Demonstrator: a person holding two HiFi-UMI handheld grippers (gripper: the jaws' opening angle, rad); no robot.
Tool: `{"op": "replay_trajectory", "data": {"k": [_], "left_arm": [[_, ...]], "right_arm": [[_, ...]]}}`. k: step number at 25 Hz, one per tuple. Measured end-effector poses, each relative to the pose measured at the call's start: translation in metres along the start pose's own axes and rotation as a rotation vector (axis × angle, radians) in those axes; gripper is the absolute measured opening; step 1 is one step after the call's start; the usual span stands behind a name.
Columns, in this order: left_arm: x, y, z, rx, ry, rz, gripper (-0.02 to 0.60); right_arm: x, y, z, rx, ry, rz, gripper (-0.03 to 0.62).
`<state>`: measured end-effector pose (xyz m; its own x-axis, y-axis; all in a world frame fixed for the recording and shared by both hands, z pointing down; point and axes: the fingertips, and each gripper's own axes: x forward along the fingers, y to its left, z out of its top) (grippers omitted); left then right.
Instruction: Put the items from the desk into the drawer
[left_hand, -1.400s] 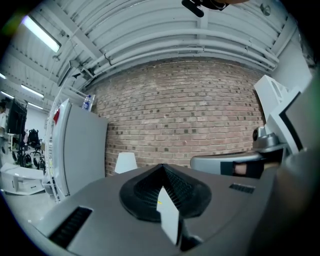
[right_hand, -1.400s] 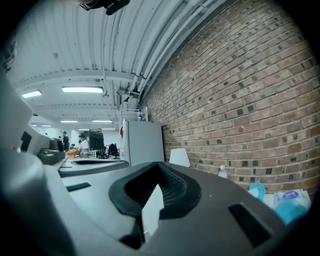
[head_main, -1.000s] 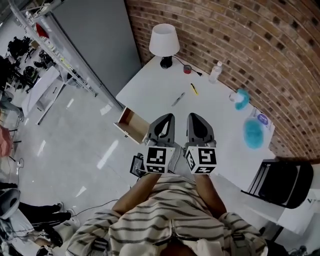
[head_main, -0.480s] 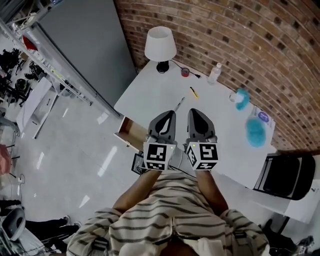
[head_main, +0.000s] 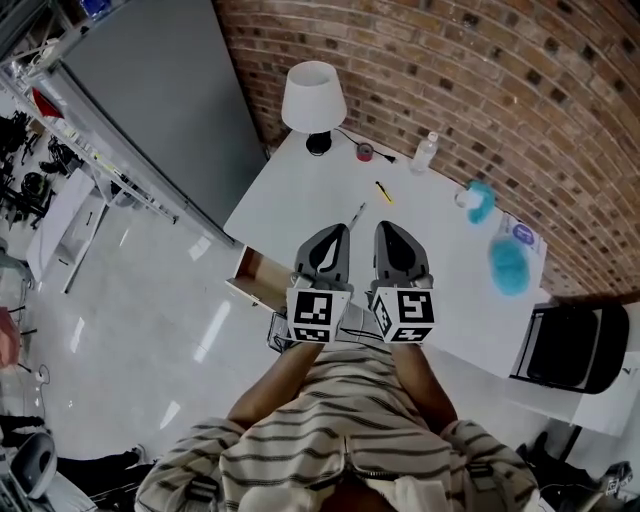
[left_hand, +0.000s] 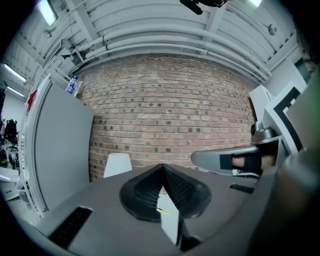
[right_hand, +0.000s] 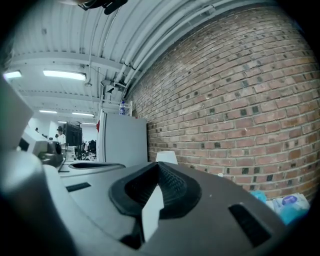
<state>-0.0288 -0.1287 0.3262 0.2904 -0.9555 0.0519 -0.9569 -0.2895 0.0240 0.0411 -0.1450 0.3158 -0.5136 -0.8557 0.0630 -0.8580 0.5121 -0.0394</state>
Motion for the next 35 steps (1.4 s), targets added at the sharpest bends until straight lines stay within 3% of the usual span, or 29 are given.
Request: {"op": "replay_trajectory", "data": {"k": [20, 25, 35], "left_arm": [[0.069, -0.015, -0.016, 0.022, 0.071, 0.001, 0.008], [0.086, -0.011, -0.027, -0.040, 0.104, -0.006, 0.008], [0.114, -0.021, -0.074, -0.042, 0.291, -0.075, 0.008]], "right_arm": [[0.031, -0.054, -0.002, 0.035, 0.016, 0.073, 0.011], [0.038, -0.060, -0.004, 0.040, 0.023, 0.092, 0.011], [0.042, -0.067, -0.020, 0.063, 0.060, 0.119, 0.011]]}}
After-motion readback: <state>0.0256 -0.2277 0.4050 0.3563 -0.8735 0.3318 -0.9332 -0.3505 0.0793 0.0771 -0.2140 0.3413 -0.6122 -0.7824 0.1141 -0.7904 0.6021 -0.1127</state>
